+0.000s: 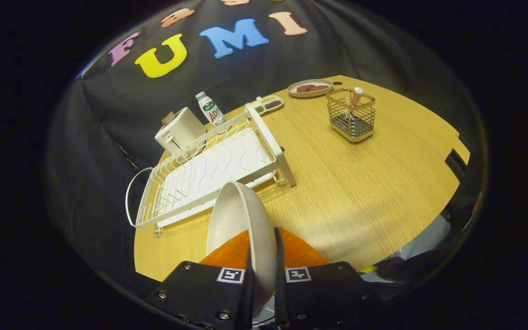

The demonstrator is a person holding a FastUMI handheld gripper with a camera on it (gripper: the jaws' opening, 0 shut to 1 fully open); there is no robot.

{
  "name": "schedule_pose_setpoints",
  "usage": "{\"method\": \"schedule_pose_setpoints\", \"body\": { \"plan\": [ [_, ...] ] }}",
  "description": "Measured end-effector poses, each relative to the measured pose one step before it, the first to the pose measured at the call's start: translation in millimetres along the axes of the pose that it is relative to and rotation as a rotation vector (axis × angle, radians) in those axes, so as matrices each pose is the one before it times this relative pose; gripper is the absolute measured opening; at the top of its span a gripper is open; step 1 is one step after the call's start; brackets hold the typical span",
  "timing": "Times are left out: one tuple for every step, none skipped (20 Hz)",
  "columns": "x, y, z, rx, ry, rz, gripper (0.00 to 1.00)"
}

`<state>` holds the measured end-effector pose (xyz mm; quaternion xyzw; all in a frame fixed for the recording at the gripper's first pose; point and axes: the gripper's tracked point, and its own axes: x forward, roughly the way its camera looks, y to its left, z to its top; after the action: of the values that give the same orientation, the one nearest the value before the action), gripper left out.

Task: Take the plate from the dish rack, then take the spoon from the basket and place it into the plate.

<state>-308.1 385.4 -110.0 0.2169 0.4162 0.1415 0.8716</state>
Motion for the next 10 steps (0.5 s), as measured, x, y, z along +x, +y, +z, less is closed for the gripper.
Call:
{"method": "schedule_pose_setpoints", "body": {
  "plan": [
    [1.20, -2.97, 0.14, 0.01843, 0.00726, 0.00770, 0.18],
    [2.62, -5.43, -0.94, 0.00645, 0.01190, -0.01232, 0.18],
    [5.26, -4.89, -0.65, 0.01434, 0.00885, -0.00435, 0.20],
    [1.95, -1.21, 0.76, 0.01628, 0.00406, 0.00554, 0.22],
    [1.96, -2.08, 2.30, 0.00893, 0.00656, 0.00113, 0.22],
    [3.70, -2.24, 0.95, 0.00363, 0.00620, 0.00024, 0.22],
    [4.72, -1.55, 0.67, 0.00006, 0.00071, -0.00057, 0.24],
    [1.32, -2.91, 1.11, -0.00573, 0.00846, -0.00848, 0.24],
    [5.89, -5.80, -3.63, -0.01689, 0.01379, -0.01664, 0.29],
    [2.43, -3.88, 0.25, -0.02228, 0.00753, -0.01522, 0.32]
  ]
}}
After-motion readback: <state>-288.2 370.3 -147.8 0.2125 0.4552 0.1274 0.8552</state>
